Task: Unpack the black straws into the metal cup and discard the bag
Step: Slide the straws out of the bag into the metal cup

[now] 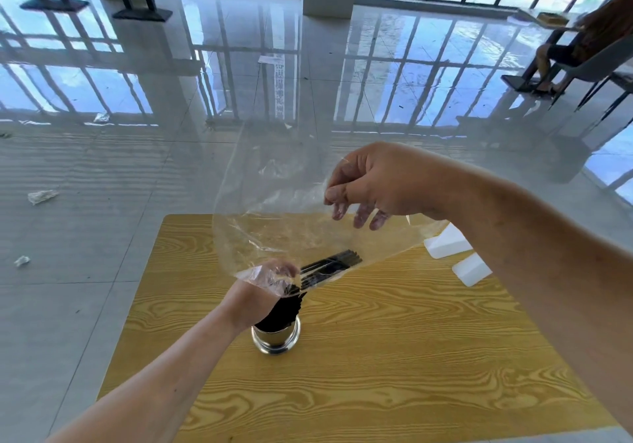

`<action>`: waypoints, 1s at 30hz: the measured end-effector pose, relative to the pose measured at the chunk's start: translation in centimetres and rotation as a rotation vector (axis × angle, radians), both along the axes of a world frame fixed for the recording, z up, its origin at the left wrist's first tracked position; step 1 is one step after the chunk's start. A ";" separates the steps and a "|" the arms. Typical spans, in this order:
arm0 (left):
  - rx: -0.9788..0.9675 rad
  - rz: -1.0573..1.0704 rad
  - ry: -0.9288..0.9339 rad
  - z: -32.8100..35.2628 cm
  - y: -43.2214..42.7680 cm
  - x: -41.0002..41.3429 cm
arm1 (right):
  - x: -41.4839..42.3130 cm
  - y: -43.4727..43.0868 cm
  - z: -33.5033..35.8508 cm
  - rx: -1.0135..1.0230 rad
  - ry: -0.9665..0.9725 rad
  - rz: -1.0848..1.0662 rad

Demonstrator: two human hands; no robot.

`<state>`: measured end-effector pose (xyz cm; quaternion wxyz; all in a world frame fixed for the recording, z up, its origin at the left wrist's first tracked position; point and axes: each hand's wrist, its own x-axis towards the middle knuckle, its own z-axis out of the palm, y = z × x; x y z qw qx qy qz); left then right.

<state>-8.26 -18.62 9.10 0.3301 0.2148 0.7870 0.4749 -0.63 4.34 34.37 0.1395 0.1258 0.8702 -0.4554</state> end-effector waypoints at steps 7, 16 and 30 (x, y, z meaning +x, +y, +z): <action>0.110 -0.026 -0.231 2.4 -4.7 0.4 | 0.1 1.2 -0.1 -0.093 -0.012 -0.026; 0.181 0.014 -0.246 2.8 -5.7 0.8 | 0.4 0.9 -0.3 -0.097 -0.018 -0.050; 0.261 0.174 -0.503 -0.2 -7.5 0.3 | -1.7 -3.2 -0.3 0.106 0.013 -0.051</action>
